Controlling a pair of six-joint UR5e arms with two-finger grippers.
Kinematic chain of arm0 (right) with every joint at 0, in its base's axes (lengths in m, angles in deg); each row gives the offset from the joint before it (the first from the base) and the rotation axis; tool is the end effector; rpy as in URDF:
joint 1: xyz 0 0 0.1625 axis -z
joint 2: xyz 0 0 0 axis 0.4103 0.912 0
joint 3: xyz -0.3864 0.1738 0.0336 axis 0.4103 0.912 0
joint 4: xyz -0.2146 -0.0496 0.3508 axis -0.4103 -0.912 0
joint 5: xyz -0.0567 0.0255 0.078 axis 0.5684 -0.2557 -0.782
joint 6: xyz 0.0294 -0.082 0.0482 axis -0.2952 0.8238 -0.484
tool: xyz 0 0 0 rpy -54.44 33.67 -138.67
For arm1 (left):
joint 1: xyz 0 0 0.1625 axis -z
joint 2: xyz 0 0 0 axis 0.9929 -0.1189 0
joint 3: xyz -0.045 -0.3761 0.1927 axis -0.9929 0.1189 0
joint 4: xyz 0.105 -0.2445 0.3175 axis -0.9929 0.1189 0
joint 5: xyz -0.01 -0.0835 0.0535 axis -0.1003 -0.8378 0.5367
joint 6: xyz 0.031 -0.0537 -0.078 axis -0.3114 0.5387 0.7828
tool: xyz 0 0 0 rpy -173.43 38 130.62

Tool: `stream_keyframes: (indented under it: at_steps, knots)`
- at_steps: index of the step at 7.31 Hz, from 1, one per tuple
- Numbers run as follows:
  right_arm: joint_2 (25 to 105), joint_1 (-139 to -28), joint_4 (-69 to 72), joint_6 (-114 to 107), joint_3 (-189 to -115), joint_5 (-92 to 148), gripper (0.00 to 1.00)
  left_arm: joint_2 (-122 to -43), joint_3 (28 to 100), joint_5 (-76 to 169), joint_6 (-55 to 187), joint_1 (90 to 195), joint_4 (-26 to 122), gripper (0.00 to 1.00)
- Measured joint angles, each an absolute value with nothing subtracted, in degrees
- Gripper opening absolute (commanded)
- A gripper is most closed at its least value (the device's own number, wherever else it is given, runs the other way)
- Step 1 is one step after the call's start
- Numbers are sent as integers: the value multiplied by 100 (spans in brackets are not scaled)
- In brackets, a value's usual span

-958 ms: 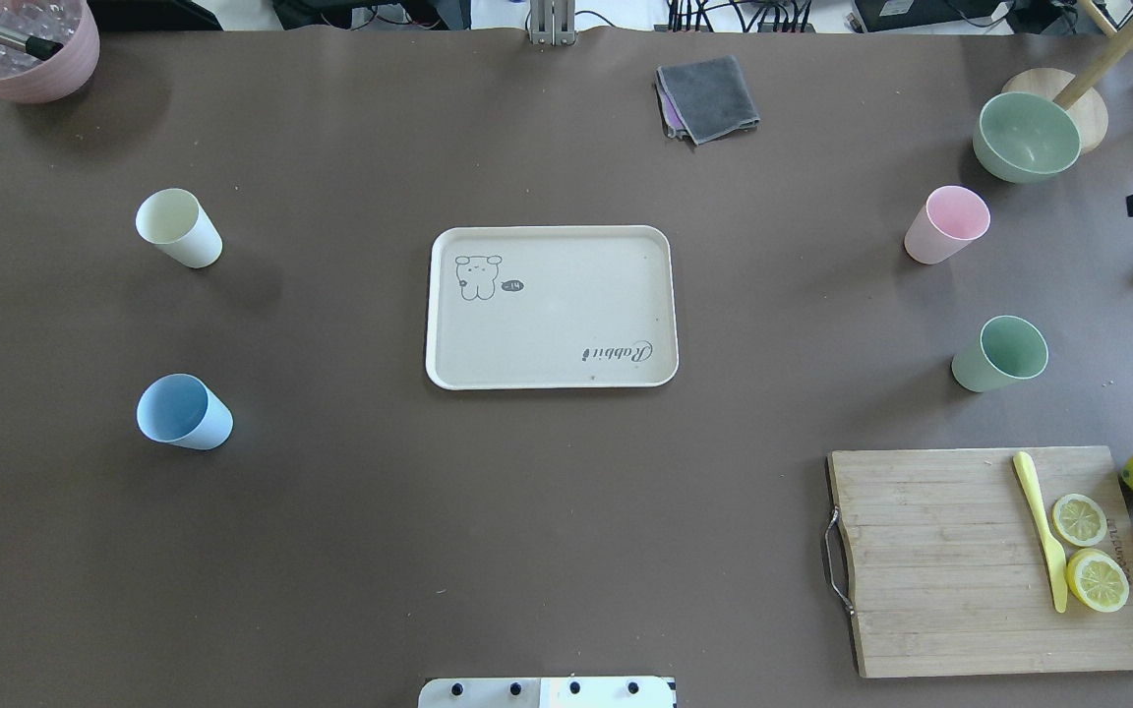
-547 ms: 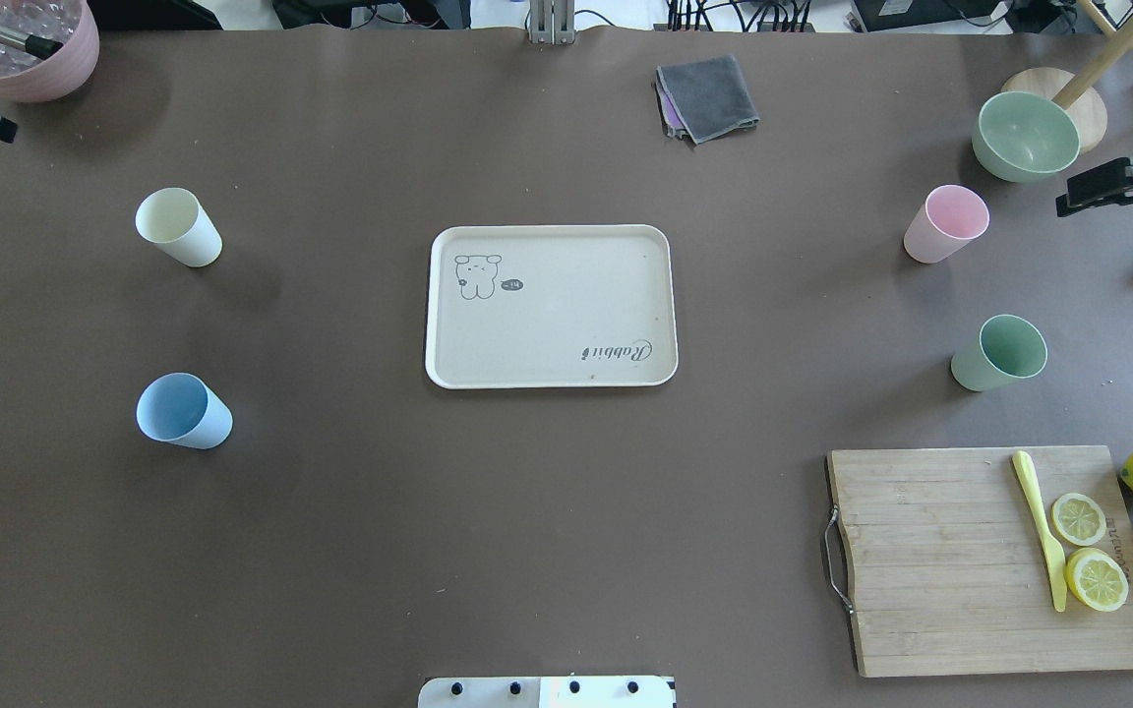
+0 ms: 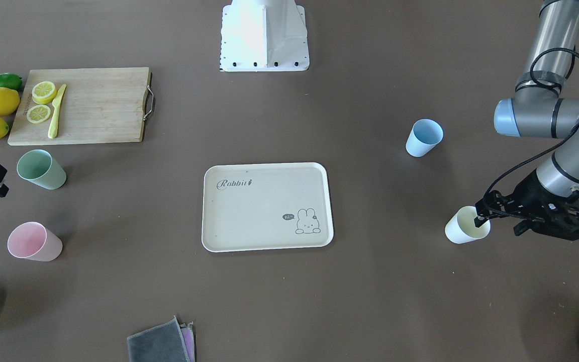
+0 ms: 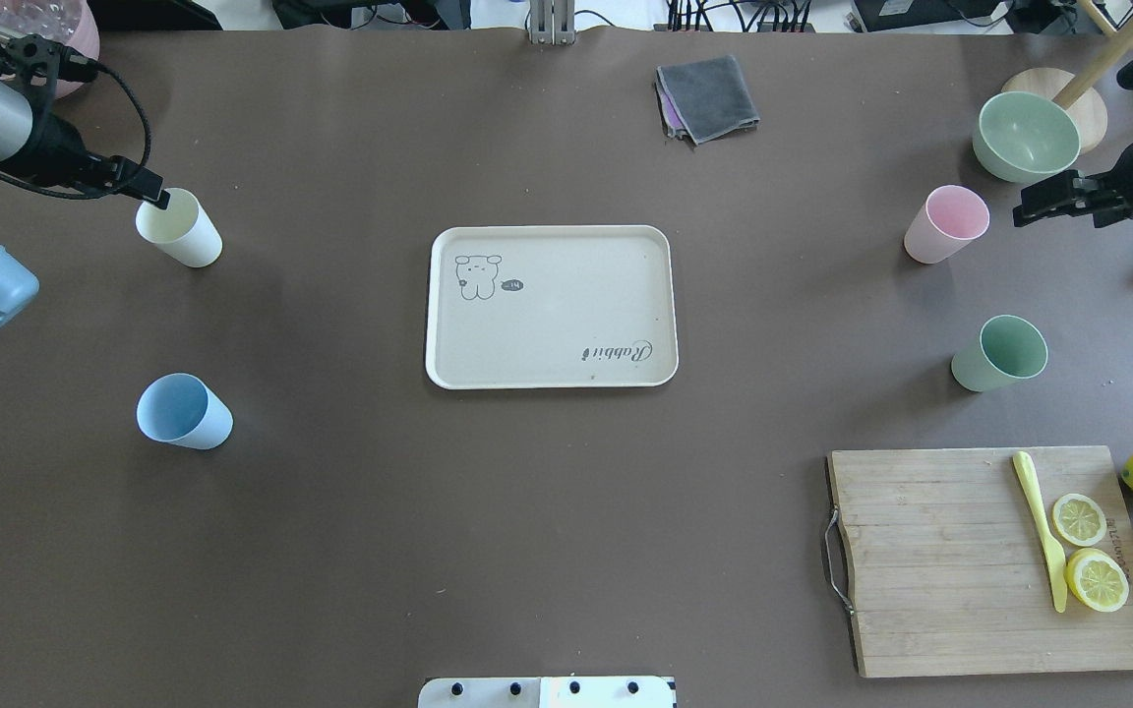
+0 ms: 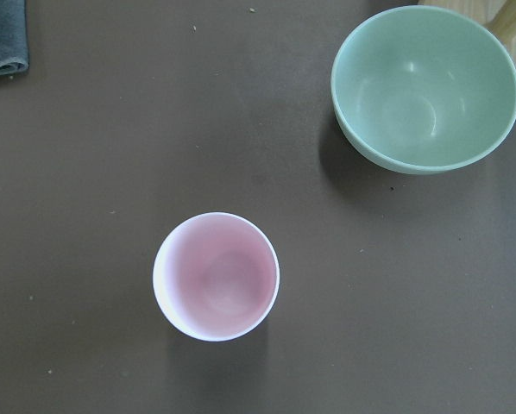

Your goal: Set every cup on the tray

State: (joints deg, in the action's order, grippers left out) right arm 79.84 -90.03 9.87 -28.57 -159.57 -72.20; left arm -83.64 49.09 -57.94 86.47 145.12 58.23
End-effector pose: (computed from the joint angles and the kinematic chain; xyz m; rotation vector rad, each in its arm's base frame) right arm -0.1526 -0.5322 0.4794 0.2435 -0.8168 0.0864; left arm 0.2476 -0.6236 0.5040 0.3093 0.8914 0.1227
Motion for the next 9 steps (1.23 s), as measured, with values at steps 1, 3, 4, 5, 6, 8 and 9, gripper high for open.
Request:
stream_keyframes:
  at_steps: [1,3,4,5,6,8,9]
  knots:
    - [7985,-9000,988,-2856,-15958,-7219,100,-8334,4863,-5784,8633,14454,5928,38]
    - [7986,-8992,990,-2852,-15958,-7219,100,-8309,4742,-5776,8599,14347,6164,0]
    - [7985,-8990,992,-2855,-15962,-7219,100,-8304,4729,-5774,8545,14319,6207,0]
    - [7984,-8988,990,-2857,-15968,-7220,100,-8303,4741,-5776,8464,14309,6226,0]
    - [7984,-8988,990,-2857,-15971,-7219,100,-8320,4759,-5779,8419,14306,6231,0]
    - [7991,-8988,996,-2858,-15974,-7220,100,-8496,4792,-5802,8457,14300,6142,0]
    - [7999,-8988,996,-2858,-15983,-7219,100,-8721,4839,-5809,8618,14294,5978,0]
